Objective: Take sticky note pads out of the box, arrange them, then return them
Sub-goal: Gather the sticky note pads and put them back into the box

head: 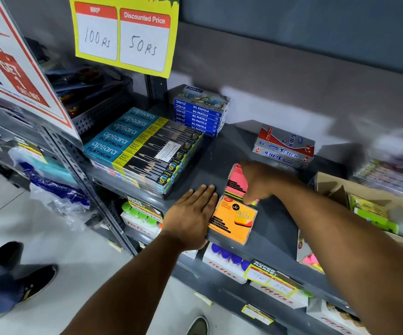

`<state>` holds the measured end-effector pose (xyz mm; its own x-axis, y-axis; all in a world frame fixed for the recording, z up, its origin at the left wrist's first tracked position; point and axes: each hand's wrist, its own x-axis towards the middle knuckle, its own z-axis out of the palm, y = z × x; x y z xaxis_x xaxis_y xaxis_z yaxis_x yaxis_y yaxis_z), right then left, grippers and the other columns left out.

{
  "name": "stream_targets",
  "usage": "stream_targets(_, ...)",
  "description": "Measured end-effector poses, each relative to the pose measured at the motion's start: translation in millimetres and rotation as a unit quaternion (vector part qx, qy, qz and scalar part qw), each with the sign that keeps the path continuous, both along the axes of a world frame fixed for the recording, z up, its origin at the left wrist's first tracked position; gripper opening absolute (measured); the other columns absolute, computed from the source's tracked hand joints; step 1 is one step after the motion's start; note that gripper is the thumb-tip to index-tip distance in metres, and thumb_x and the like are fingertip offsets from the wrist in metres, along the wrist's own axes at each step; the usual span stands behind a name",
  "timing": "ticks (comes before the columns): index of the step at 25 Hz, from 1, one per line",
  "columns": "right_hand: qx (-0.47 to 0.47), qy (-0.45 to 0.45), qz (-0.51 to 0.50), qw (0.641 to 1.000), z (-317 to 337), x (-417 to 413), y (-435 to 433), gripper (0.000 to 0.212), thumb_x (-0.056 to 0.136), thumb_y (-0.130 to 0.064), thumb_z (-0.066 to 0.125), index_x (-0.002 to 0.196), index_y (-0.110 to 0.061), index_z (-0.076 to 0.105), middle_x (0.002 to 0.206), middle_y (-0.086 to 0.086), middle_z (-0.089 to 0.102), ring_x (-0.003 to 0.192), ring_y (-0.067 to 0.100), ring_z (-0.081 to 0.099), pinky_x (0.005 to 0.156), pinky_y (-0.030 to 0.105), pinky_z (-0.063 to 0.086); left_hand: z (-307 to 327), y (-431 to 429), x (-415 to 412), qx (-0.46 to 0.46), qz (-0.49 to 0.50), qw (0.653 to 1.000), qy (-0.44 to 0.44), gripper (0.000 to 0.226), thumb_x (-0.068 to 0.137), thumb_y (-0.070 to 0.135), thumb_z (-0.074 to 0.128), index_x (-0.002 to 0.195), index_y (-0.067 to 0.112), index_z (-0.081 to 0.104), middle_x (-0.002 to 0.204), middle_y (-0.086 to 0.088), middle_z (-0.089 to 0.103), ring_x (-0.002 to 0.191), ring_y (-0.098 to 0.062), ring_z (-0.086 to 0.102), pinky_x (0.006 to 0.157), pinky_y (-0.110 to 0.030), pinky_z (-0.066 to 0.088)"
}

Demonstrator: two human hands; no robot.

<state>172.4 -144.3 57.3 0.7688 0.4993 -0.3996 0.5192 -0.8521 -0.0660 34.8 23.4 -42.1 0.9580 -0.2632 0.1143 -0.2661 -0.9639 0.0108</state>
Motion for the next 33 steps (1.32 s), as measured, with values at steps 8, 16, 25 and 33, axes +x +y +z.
stream_targets(8,0.058,-0.011,-0.026,0.998,36,-34,-8,0.063,0.05,-0.038,0.081,0.099,-0.023,0.044,0.081,-0.003,0.054,0.069,0.012,0.054,0.049,0.027,0.041,0,-1,0,0.01,0.001,1.0,0.0,0.093,0.07,0.042,0.053,0.148,0.009,0.016,0.157,-0.013,0.015,0.144,-0.026,0.01,0.115,-0.04,0.002)
stream_targets(16,0.045,0.001,-0.01,0.999,15,-88,-2,0.059,0.055,-0.037,0.082,0.099,-0.024,0.046,0.097,-0.001,0.056,0.088,0.019,0.057,0.068,0.032,0.05,-1,-3,1,0.019,0.01,1.0,0.004,0.089,0.074,0.041,0.047,0.148,0.01,0.008,0.159,-0.011,0.008,0.145,-0.023,0.003,0.116,-0.037,0.0)
stream_targets(25,0.056,-0.042,-0.008,0.998,-12,-89,-3,0.103,0.047,-0.052,0.087,0.128,-0.015,0.035,0.125,0.008,0.052,0.114,0.027,0.051,0.091,0.041,0.047,1,-2,1,0.012,0.006,1.0,0.008,0.089,0.077,0.043,0.045,0.148,0.012,0.003,0.159,-0.009,0.004,0.145,-0.02,0.0,0.114,-0.035,-0.004)
stream_targets(33,0.048,-0.076,0.005,0.996,-6,-103,7,0.079,0.051,-0.044,0.083,0.113,-0.012,0.047,0.11,0.008,0.062,0.096,0.028,0.061,0.072,0.032,0.046,4,2,-3,-0.028,-0.02,0.999,-0.013,0.097,0.06,0.031,0.065,0.143,0.001,0.025,0.152,-0.017,0.024,0.141,-0.031,0.024,0.115,-0.048,0.023)
